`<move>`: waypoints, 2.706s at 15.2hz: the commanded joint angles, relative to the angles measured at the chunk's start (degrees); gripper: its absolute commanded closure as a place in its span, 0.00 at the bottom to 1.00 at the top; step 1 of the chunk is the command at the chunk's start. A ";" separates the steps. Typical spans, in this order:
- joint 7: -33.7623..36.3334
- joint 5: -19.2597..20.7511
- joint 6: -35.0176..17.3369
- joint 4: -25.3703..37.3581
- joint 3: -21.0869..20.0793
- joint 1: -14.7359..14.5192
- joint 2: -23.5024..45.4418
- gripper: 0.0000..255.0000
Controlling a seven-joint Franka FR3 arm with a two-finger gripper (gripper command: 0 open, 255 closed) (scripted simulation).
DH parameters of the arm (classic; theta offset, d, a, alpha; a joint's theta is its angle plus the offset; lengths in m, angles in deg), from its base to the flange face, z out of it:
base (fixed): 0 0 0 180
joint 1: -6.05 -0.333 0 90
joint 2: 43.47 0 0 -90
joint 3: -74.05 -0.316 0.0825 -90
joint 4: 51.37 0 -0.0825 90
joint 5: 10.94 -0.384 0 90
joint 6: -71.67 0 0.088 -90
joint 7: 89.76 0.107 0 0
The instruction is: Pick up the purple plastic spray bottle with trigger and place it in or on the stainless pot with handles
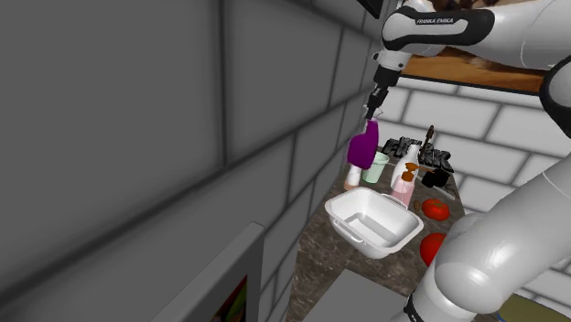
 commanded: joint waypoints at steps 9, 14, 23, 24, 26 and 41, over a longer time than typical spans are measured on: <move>6.75 4.24 11.61 -6.67 -8.87 2.74 -18.41 1.00; 8.60 4.26 16.42 -8.28 -12.02 3.84 -24.54 1.00; 8.99 5.26 10.49 -17.76 -11.45 4.62 -28.11 1.00; 9.02 5.38 9.84 -18.75 -11.37 4.70 -28.46 1.00; 9.09 5.62 8.53 -20.72 -11.18 4.88 -29.13 1.00; 9.41 7.76 -1.39 -34.37 -9.30 6.24 -32.87 1.00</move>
